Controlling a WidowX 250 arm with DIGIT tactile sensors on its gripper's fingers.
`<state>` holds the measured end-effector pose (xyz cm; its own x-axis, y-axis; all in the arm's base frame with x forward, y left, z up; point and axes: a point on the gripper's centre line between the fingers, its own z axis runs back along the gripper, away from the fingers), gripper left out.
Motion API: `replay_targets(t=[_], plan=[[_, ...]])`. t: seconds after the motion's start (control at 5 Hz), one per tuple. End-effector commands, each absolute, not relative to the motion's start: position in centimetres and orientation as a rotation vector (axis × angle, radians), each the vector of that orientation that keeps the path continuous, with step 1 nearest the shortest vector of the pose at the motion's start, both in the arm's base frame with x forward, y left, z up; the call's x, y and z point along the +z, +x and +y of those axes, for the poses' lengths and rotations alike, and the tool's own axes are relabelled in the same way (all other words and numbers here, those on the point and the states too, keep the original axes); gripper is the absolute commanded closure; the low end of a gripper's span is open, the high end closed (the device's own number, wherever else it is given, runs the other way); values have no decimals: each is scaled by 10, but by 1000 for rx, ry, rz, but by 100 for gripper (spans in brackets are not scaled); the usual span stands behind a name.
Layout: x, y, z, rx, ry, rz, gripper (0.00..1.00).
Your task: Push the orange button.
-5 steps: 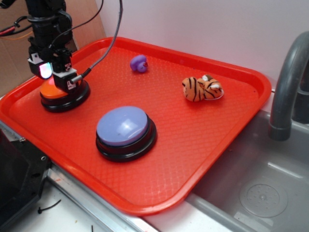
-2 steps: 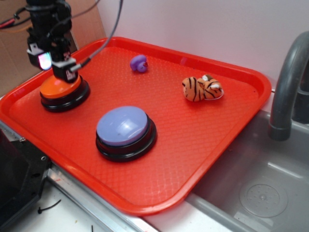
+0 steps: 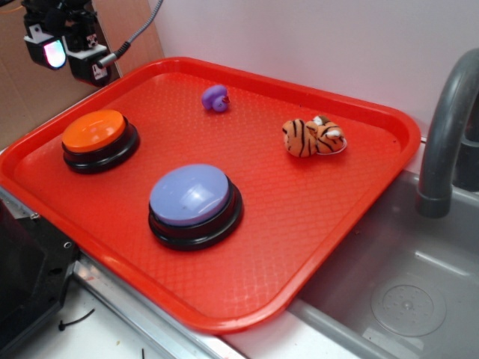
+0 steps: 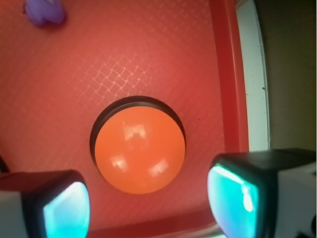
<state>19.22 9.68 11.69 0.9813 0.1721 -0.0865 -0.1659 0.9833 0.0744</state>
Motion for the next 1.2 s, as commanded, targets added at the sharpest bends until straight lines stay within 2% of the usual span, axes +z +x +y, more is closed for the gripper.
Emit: replay_targets(t=[0.0,0.4,1.0], plan=[[148,187,104,178,75,4,0],[159,188,107,179,73,-7,0],[179,185,106,153,91,-66,0]])
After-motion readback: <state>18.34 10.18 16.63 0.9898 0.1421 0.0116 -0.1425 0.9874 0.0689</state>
